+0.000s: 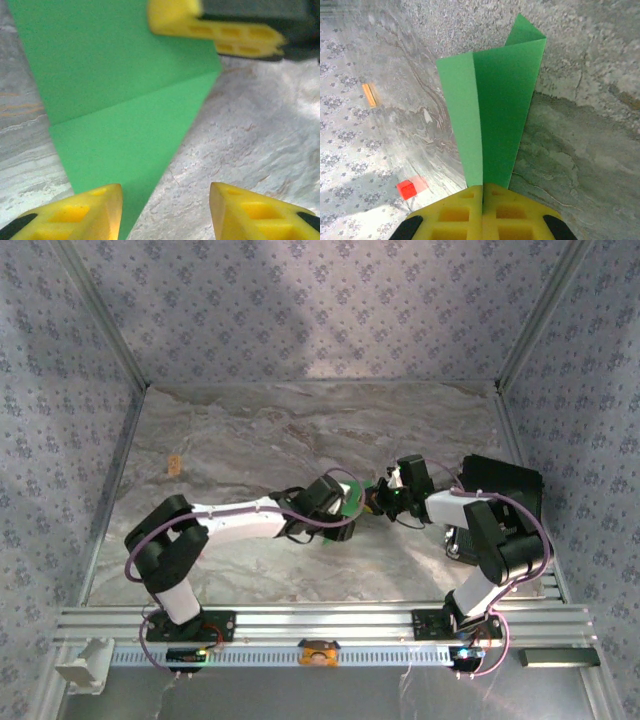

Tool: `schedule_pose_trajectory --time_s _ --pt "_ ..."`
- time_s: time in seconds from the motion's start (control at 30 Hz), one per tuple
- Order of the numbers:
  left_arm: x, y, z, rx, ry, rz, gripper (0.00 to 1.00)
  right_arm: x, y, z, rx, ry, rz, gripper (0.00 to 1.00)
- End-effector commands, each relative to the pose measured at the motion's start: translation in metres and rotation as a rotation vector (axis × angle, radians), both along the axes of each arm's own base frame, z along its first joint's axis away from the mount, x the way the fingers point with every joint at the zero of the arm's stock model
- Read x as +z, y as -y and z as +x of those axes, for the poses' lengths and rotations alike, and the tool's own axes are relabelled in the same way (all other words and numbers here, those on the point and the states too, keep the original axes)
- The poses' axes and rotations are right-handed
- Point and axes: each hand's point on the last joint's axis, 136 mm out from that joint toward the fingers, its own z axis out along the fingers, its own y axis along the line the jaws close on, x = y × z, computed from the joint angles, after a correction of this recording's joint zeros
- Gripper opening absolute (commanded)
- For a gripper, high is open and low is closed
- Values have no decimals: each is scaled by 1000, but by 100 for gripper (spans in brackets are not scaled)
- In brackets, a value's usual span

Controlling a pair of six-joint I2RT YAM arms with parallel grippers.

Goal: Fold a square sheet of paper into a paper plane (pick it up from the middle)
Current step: Fold the wing for the fifth time at the center of the table.

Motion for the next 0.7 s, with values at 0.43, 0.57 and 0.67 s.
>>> schedule_pose_trajectory --time_s 0.43,0.57,0.67 --pt "-16 -9 9 -54 326 424 48 6 -4 0 -17 -21 6 5" --pt "-18 -9 8 -59 325 432 43 6 -4 0 -14 -22 5 5" --pt "-21 -9 8 -61 323 439 40 6 -4 0 -16 -22 5 5"
